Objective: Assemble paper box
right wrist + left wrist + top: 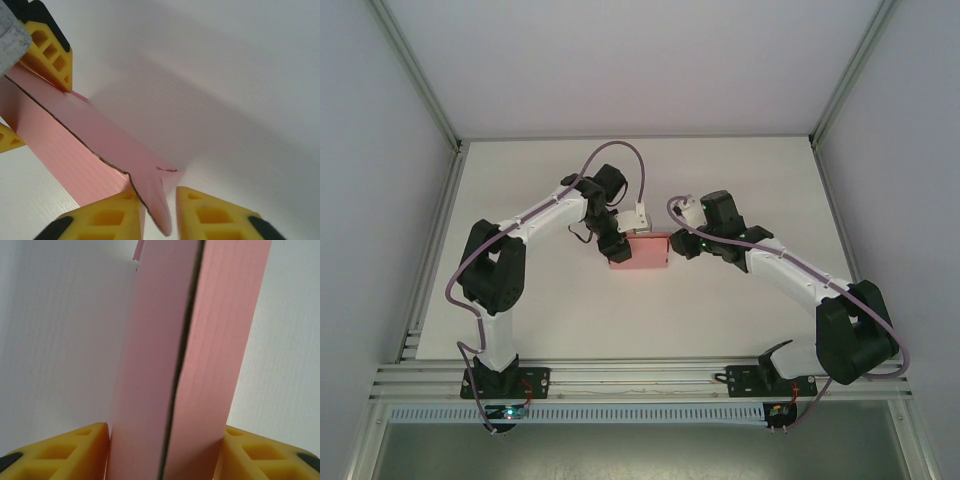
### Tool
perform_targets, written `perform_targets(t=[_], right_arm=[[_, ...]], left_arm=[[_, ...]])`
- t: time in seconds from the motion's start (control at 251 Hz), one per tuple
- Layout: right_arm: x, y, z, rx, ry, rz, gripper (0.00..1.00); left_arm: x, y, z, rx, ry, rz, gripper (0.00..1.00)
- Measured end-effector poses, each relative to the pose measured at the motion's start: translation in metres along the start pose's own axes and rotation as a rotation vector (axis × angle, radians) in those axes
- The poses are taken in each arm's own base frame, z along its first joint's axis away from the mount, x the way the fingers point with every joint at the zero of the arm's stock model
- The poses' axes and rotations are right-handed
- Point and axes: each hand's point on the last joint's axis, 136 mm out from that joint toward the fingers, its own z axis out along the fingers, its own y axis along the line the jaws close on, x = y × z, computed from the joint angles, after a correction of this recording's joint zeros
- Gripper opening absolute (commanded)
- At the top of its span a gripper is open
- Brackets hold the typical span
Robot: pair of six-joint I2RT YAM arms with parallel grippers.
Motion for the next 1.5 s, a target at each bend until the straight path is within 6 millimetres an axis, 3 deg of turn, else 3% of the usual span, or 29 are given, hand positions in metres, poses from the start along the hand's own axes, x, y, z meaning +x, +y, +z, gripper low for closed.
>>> perform_targets(t=[0.104,0.204,0.902,1.5], right_arm=[[-0.001,0.002,0.000,-0.004,0.000,-0.001,0.03],[-0.003,0.004,-0.001,-0.013,0.003,0.011,0.00],[-0.021,0.016,0.005,-0.108,0.016,0.414,0.00],[-0.037,0.015,0.014,-0.162,0.073,0.622,0.00]], left_arm=[[0.001,0.001,0.002,0.004,0.004,-0.003,0.55],[0.001,0.001,0.002,0.003,0.005,-0.005,0.55],[0.002,0.006,0.003,0.003,0.065,-0.044,0.54],[0.006,0.012,0.004,-0.027,0.098,-0.041,0.54]])
